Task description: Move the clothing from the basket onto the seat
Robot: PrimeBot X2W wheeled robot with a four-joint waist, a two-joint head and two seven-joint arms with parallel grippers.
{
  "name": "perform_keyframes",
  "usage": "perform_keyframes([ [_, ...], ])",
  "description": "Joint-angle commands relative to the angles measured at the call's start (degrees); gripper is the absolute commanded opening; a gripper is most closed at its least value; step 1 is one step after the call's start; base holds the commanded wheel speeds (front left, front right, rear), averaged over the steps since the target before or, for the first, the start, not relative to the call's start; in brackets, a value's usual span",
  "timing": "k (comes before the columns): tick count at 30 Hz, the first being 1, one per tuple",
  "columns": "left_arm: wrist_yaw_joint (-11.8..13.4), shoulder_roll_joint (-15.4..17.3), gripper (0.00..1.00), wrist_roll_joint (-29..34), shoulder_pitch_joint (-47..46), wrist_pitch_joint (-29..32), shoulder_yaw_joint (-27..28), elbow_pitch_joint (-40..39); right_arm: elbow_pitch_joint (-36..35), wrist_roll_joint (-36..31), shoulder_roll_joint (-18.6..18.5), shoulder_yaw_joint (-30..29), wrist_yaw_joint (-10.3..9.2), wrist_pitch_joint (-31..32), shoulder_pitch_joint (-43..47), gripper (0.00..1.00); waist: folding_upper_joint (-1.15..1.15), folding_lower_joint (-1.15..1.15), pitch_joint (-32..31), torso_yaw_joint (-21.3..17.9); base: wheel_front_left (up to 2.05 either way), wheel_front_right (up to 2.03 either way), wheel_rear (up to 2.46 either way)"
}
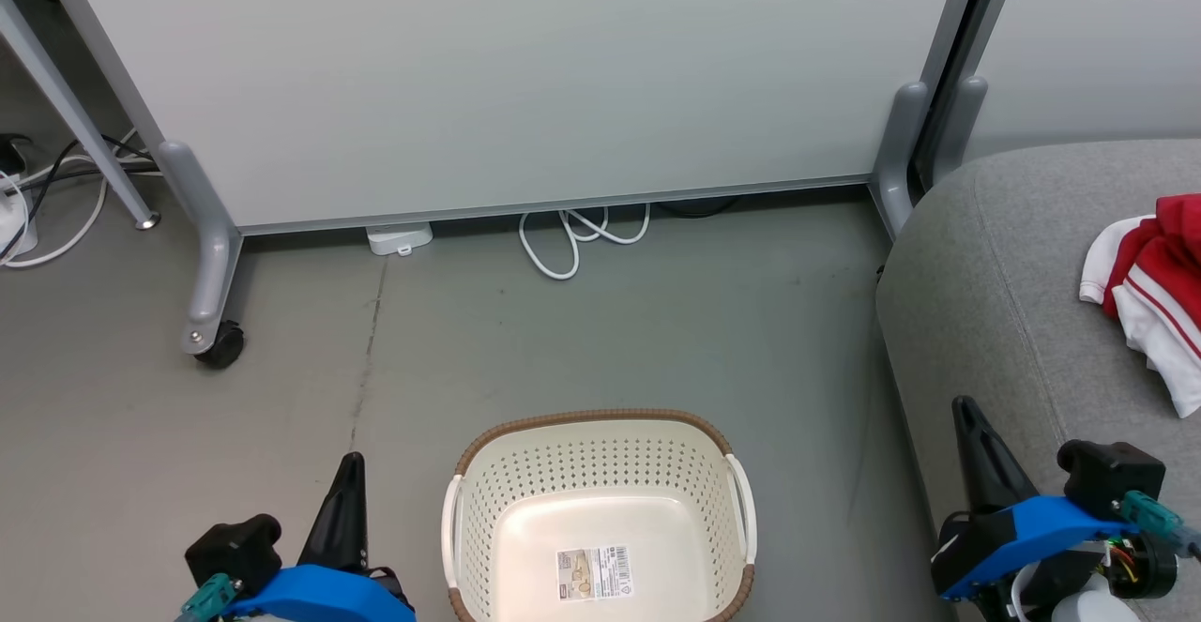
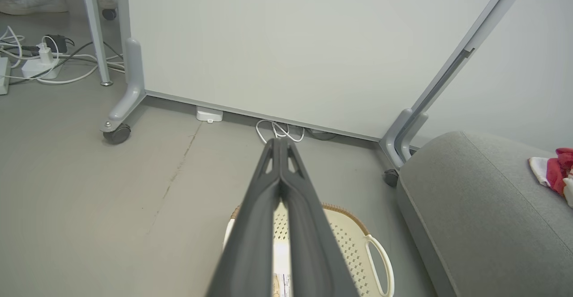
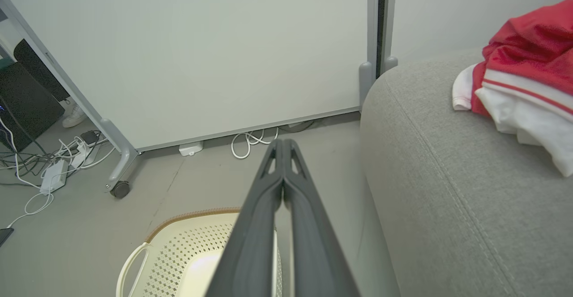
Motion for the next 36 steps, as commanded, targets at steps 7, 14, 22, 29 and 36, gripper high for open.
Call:
perform_keyframes([
  [7,-0.01,-0.11,0.0,-8.61,-1.53,2.34,1.91,-2.39,-1.83,10.45,-0.18,-0.04,0.0,1.39,-0.44,0.0,0.0,0.0,-0.12,-0.16,0.0,0.0,0.0],
  [14,-0.02,-0.28,0.0,-13.78,-1.71,3.82,2.9,-3.22,-2.23,16.61,-0.19,-0.09,0.0,2.29,-0.28,0.0,0.0,0.0,-0.21,-0.27,0.0,0.0,0.0],
  [22,-0.02,-0.48,0.0,-20.2,-1.94,5.67,4.12,-4.22,-2.66,24.21,-0.2,-0.24,0.0,3.49,-0.15,0.0,0.0,0.0,-0.33,-0.43,0.0,0.0,0.0],
  [29,-0.03,-0.65,0.0,-25.35,-2.1,7.16,5.15,-5.03,-2.98,30.34,-0.22,-0.37,0.0,4.47,-0.06,0.0,0.0,0.0,-0.43,-0.56,0.0,0.0,0.0],
  [36,-0.03,-0.81,0.0,-30.15,-2.26,8.54,6.02,-5.78,-3.27,36.01,-0.23,-0.5,0.0,5.42,0.03,0.0,0.0,0.0,-0.54,-0.69,0.0,0.0,0.0],
])
